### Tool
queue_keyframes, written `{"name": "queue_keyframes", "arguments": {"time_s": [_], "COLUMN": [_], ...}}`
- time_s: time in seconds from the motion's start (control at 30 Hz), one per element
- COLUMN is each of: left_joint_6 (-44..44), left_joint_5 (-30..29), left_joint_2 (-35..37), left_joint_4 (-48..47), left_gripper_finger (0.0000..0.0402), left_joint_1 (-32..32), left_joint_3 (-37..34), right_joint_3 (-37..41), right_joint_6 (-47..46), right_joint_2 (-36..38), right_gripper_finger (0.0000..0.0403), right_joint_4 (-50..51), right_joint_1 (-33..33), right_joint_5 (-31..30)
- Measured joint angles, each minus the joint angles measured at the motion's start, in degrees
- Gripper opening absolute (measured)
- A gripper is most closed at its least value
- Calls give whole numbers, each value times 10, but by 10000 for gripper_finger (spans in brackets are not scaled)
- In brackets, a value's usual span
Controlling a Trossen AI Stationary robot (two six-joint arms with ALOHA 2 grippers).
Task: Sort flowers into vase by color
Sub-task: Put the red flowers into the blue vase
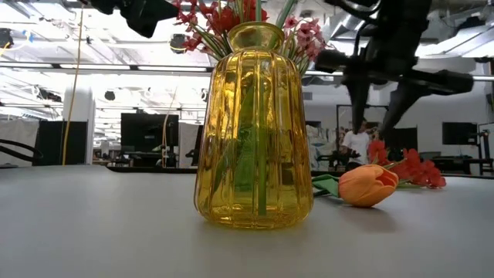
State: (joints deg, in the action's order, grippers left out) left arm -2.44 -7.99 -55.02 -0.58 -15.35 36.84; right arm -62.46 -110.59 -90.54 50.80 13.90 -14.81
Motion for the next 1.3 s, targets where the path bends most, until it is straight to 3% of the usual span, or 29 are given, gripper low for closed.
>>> {"name": "queue_keyframes", "arguments": {"time_s": [0.27, 0.43, 0.63, 1.3], "left_joint_6": [-6, -19, -21, -34], "left_joint_5": [0, 0, 0, 0], "left_joint_2": [0, 0, 0, 0], "left_joint_4": [0, 0, -4, -21], "left_gripper_finger": [174, 174, 174, 174], "left_joint_1": [0, 0, 0, 0], "left_joint_3": [0, 0, 0, 0], "right_joint_3": [0, 5, 18, 18], "right_joint_6": [48, 19, -34, -15], "right_joint_2": [0, -5, -30, -82], "right_gripper_finger": [179, 179, 169, 156], "right_joint_4": [0, -2, 8, -34], "right_joint_1": [-38, -59, -72, -140], "right_joint_5": [-3, 0, 58, 82]}}
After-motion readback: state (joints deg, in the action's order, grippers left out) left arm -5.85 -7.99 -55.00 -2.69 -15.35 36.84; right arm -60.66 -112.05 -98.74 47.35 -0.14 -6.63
